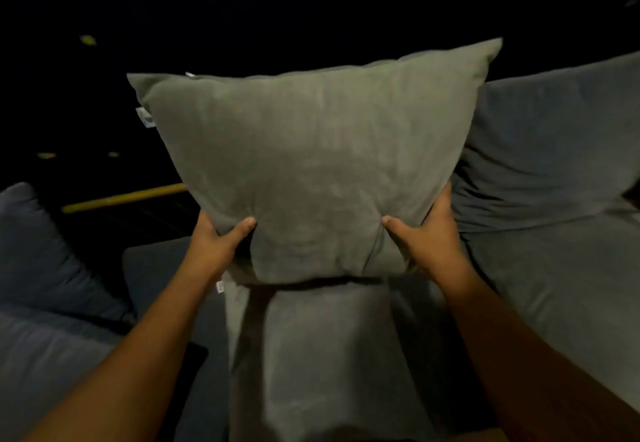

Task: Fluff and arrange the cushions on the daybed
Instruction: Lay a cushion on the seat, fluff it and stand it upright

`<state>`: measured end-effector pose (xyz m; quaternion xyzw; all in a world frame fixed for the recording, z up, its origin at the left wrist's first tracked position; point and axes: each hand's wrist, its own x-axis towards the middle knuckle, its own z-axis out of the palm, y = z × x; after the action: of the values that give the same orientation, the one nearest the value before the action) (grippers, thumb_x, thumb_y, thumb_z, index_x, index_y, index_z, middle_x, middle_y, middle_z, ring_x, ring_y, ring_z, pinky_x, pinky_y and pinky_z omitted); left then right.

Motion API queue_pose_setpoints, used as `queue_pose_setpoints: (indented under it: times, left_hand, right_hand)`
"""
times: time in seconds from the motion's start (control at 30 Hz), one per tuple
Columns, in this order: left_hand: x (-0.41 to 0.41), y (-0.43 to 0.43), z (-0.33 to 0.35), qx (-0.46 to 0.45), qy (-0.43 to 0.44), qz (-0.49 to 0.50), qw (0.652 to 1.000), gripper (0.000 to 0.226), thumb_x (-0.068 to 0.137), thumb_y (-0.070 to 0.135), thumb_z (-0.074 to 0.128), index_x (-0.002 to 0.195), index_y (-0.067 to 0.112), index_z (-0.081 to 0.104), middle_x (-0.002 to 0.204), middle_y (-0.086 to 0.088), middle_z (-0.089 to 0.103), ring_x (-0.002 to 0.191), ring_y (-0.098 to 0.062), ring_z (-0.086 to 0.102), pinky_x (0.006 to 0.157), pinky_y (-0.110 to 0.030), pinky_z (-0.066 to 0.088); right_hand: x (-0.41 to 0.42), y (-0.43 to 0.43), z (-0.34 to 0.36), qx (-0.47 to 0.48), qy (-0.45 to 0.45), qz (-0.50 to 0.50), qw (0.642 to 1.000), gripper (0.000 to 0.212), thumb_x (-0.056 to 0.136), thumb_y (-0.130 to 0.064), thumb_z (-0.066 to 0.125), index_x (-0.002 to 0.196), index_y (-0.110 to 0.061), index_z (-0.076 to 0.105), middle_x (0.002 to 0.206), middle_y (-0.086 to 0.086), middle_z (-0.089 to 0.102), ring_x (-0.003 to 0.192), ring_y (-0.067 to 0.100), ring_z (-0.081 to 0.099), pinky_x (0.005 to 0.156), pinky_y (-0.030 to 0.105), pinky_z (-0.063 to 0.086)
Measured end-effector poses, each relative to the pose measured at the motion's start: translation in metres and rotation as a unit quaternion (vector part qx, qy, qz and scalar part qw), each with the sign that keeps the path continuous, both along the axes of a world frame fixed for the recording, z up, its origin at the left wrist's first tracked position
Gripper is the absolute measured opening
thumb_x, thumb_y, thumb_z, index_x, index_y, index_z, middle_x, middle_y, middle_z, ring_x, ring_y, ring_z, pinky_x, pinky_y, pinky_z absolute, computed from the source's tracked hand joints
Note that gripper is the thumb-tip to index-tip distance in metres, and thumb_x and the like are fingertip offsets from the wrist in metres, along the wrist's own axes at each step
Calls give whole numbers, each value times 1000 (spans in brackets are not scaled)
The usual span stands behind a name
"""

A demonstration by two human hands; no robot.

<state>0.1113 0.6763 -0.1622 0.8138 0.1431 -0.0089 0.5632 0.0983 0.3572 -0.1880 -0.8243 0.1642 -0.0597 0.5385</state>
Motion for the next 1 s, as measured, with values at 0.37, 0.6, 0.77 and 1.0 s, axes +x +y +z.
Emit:
queue_pose_setpoints:
  times: [0.37, 0.6, 0.77, 1.0]
  left_hand:
    - [45, 105, -62, 38, 29, 56, 997, 66, 74, 23, 76, 131, 10, 46, 133, -11, 56, 119, -25, 56, 93, -43, 53]
    - [28, 98, -112, 30, 56, 44, 997, 59, 68, 38, 70, 115, 6, 59, 119, -13, 64, 113, -22, 60, 95, -45, 50]
    - [26, 92, -132, 4, 97, 44, 994, 68, 68, 44, 70, 126, 13, 52, 125, -11, 60, 117, -24, 57, 92, -44, 50]
    - [53, 72, -109, 50, 79, 61, 994, 106, 55, 42, 79, 142, 20, 22, 150, -12, 28, 138, -25, 33, 112, -46, 33]
  right_hand:
    - [100, 119, -54, -43, 0, 30, 999, 102, 67, -31, 79, 148, -19, 19, 143, 14, 41, 131, 34, 43, 104, 52, 42]
    - [81, 115, -106, -7, 22, 34, 999, 75, 69, -12, 79, 134, -6, 42, 129, 13, 55, 121, 26, 54, 100, 45, 48]
    - [64, 111, -111, -10, 20, 40, 999, 69, 76, 2, 71, 135, -12, 38, 132, 1, 48, 118, 1, 48, 100, 21, 44]
    - [76, 120, -99, -44, 77, -7, 996, 92, 64, -33, 71, 142, -10, 28, 144, 14, 35, 132, 29, 37, 109, 39, 37]
